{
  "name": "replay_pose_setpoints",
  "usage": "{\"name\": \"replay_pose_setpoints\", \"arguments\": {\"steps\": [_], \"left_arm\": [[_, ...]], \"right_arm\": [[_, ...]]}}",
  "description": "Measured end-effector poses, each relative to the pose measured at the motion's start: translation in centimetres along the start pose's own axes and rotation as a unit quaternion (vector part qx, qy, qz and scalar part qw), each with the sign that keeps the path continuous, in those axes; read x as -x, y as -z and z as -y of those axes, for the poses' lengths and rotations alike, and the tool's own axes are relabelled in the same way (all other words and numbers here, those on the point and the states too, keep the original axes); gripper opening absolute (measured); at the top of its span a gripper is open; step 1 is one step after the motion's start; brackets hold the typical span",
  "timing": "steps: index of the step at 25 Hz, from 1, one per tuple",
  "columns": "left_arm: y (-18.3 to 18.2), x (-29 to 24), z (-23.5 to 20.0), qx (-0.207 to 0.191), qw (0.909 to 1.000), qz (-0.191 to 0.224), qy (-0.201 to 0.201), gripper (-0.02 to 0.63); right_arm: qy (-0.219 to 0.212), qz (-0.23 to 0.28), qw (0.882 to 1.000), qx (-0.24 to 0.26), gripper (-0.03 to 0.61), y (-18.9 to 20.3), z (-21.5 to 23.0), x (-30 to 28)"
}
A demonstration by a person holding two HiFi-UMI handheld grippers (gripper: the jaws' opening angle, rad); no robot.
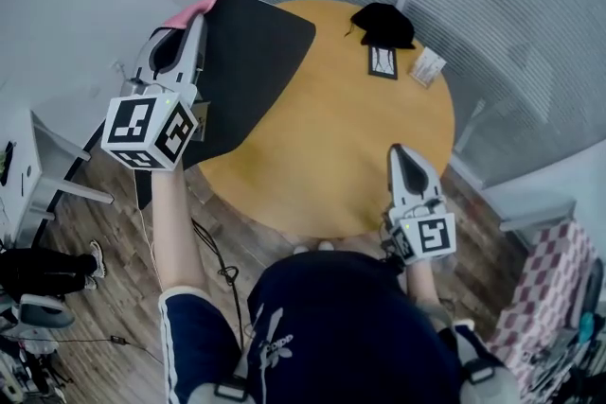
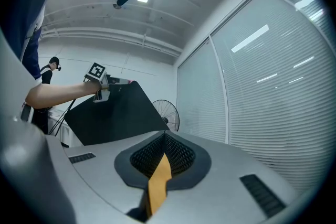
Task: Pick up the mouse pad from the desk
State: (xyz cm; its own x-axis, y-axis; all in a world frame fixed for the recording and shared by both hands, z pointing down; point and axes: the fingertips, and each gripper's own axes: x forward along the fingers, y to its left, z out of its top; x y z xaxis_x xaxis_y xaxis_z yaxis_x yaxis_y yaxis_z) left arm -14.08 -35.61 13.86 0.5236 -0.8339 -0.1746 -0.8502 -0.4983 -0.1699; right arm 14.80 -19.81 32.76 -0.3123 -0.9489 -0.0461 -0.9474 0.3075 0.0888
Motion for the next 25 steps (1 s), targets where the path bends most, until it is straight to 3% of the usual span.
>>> {"name": "replay_pose_setpoints", "arguments": {"steps": [15,20,25], "left_arm": [[-1.0,9.1,5.0,0.026,0.9995,0.016,-0.012,0.018],[-0.6,10.9,6.2,0.011,0.9995,0.013,-0.027,0.018],[1.0,13.2,7.3,0.029,0.9983,0.004,-0.051,0.018]], "right_arm": [[-0.009,0.033,0.999,0.020,0.003,-3.3,-1.5,0.0],[-0.001,0.033,0.999,0.028,0.003,-4.3,-1.7,0.3],[0.008,0.028,0.999,0.028,0.003,-4.9,-2.1,0.6]]}}
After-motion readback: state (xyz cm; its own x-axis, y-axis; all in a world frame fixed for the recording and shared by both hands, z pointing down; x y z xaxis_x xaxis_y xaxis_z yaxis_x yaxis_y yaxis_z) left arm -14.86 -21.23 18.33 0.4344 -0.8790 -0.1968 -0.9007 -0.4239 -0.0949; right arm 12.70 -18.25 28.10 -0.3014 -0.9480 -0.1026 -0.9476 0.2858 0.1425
